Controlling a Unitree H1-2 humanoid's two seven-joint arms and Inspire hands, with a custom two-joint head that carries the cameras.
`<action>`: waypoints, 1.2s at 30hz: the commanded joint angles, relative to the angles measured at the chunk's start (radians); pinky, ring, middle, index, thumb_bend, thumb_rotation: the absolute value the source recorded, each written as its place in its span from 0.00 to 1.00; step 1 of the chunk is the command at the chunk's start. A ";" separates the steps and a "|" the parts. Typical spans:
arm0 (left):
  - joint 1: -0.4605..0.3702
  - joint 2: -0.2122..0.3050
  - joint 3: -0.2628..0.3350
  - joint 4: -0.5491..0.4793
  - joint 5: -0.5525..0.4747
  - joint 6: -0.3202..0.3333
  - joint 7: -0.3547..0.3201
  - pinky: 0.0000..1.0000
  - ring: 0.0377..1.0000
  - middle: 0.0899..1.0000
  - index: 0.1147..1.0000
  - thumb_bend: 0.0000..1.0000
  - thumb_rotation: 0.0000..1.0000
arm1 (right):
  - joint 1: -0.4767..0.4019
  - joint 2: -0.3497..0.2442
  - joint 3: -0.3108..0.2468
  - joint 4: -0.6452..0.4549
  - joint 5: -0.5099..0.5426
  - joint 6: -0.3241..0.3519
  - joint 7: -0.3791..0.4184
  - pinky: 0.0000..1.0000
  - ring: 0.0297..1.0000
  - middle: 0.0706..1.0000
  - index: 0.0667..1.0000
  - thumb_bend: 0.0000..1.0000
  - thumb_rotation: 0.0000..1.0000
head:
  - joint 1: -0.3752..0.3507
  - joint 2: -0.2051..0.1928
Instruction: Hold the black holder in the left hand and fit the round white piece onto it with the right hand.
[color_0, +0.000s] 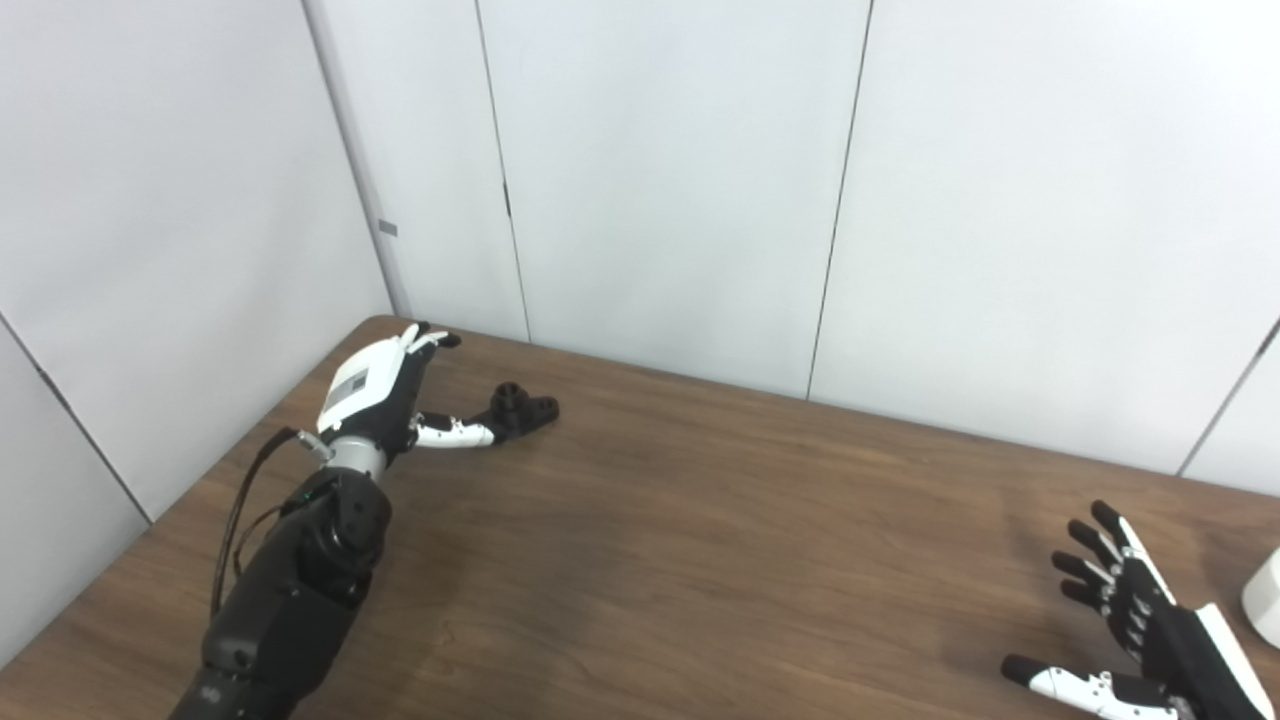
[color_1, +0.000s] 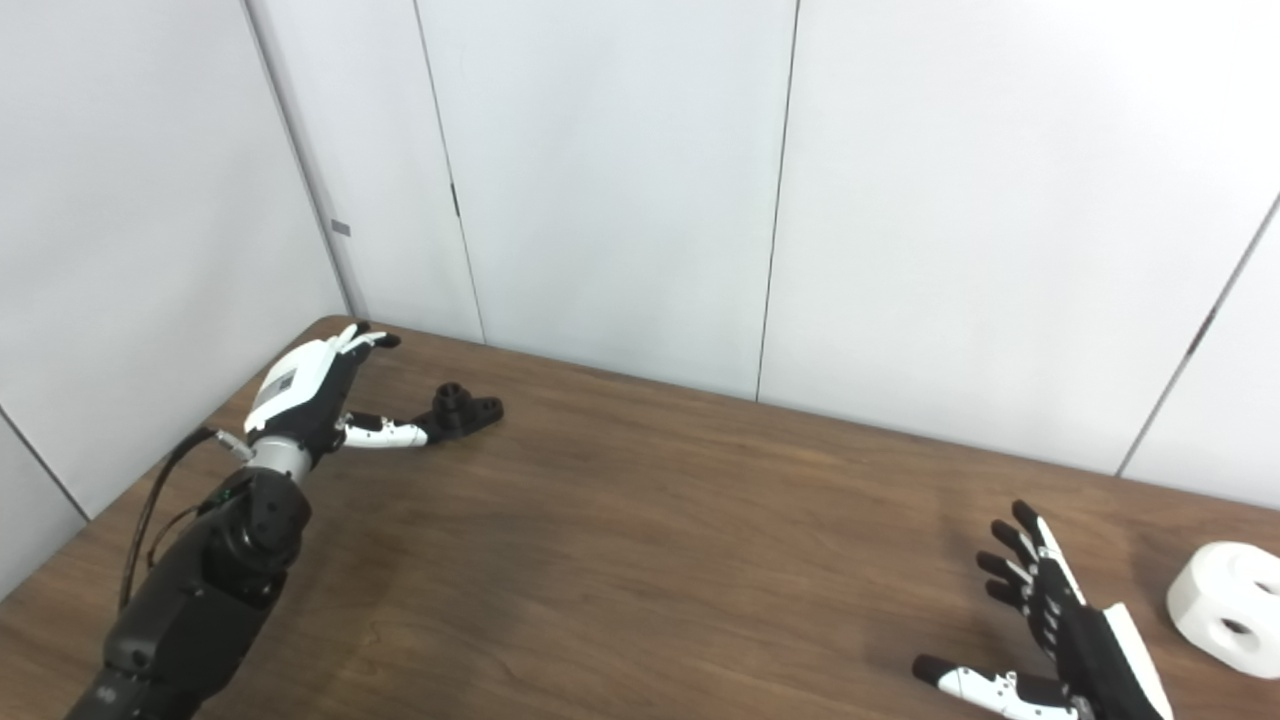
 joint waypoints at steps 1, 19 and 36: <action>-0.050 0.039 -0.003 -0.004 0.014 0.007 0.001 0.97 1.00 1.00 0.84 1.00 0.34 | -0.025 -0.013 -0.010 -0.034 0.012 -0.019 0.001 0.84 0.86 0.93 0.99 0.68 0.00 | -0.002 0.004; -0.097 0.038 -0.083 0.131 0.064 0.007 0.063 0.97 1.00 1.00 0.81 0.98 0.35 | -0.005 -0.032 -0.020 -0.083 0.006 0.025 0.000 0.83 0.85 0.93 0.98 0.69 0.00 | -0.023 0.018; -0.126 0.027 -0.095 0.173 0.038 0.008 0.070 0.96 1.00 1.00 0.81 1.00 0.44 | 0.023 -0.035 -0.026 -0.121 0.021 0.038 0.011 0.83 0.85 0.91 0.98 0.67 0.00 | -0.047 0.035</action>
